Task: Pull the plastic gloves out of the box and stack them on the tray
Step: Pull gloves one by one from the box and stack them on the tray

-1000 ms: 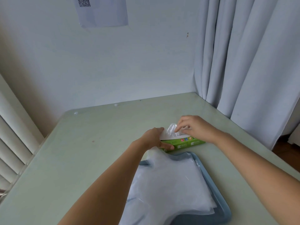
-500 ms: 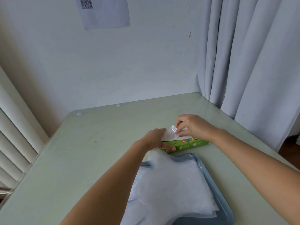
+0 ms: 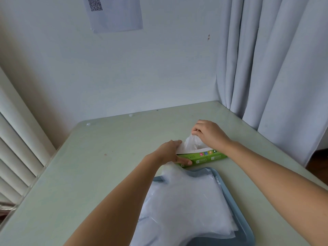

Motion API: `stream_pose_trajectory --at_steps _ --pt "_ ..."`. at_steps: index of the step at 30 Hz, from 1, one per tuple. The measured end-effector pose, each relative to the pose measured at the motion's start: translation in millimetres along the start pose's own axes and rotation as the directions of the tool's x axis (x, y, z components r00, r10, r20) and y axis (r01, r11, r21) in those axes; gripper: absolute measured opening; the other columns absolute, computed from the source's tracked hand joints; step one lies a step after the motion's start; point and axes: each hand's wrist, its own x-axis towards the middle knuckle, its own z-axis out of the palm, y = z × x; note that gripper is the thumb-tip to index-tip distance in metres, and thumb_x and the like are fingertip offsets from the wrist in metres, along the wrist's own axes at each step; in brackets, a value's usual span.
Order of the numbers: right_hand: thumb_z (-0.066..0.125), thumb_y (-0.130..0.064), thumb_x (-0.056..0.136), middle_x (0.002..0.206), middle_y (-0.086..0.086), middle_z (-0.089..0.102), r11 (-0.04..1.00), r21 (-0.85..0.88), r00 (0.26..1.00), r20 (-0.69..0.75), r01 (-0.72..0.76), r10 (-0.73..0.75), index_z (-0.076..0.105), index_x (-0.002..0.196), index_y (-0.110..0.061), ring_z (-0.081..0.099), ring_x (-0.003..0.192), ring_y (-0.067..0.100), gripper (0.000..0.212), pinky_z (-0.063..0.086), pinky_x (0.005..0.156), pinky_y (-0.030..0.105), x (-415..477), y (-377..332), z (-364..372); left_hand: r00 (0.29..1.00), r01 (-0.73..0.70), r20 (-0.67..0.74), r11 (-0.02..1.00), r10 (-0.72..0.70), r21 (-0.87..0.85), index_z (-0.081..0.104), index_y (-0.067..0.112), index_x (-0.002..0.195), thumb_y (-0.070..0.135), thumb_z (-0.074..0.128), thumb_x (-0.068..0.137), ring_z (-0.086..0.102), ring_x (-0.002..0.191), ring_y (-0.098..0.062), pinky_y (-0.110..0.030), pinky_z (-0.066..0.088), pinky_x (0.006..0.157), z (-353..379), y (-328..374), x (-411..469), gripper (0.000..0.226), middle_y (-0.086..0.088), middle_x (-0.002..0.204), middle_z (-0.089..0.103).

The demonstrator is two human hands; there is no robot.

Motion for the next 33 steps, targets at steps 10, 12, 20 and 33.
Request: stream_pose_trajectory --at_steps 10,12,20,33 --pt "0.068 -0.012 0.083 0.095 -0.019 0.065 0.971 0.031 0.902 0.365 0.236 -0.231 0.075 0.089 -0.027 0.045 0.095 0.005 0.018 0.03 0.088 0.023 3 -14 -14 1.0 0.0 -0.006 1.0 0.0 0.025 0.045 0.017 0.135 0.052 0.075 0.074 0.053 0.113 -0.026 -0.031 0.042 0.091 1 -2 4 0.077 -0.004 0.124 0.057" --pt "0.069 -0.025 0.085 0.088 -0.017 0.067 0.959 -0.035 0.897 0.366 0.281 -0.25 0.075 0.088 -0.027 0.044 0.087 0.003 0.007 0.026 0.083 0.022 6 -17 -15 1.0 0.004 -0.001 1.0 -0.004 0.03 0.046 0.017 0.133 0.053 0.075 0.073 0.054 0.108 -0.024 -0.03 0.042 0.088 1 -2 5 0.075 -0.004 0.12 0.058" --pt "0.062 -0.019 0.09 0.091 -0.007 0.071 0.991 -0.014 0.961 0.245 0.135 -0.127 0.076 0.09 -0.015 0.053 0.082 0.002 0.015 0.037 0.084 0.022 14 -13 -16 1.0 0.007 0.002 1.0 -0.007 -0.014 0.049 0.017 0.129 0.051 0.077 0.071 0.054 0.104 -0.024 -0.036 0.045 0.092 1 -3 3 0.072 -0.003 0.115 0.057" --pt "0.033 0.019 0.067 0.129 -0.009 0.056 0.978 0.205 0.971 0.237 -0.033 -0.017 0.061 0.097 -0.038 0.045 0.121 0.007 0.07 0.035 0.103 0.027 8 -2 -25 1.0 0.01 -0.019 0.999 -0.011 -0.046 0.044 0.016 0.136 0.048 0.077 0.074 0.052 0.113 -0.025 -0.027 0.038 0.085 1 -5 3 0.077 -0.001 0.114 0.052"
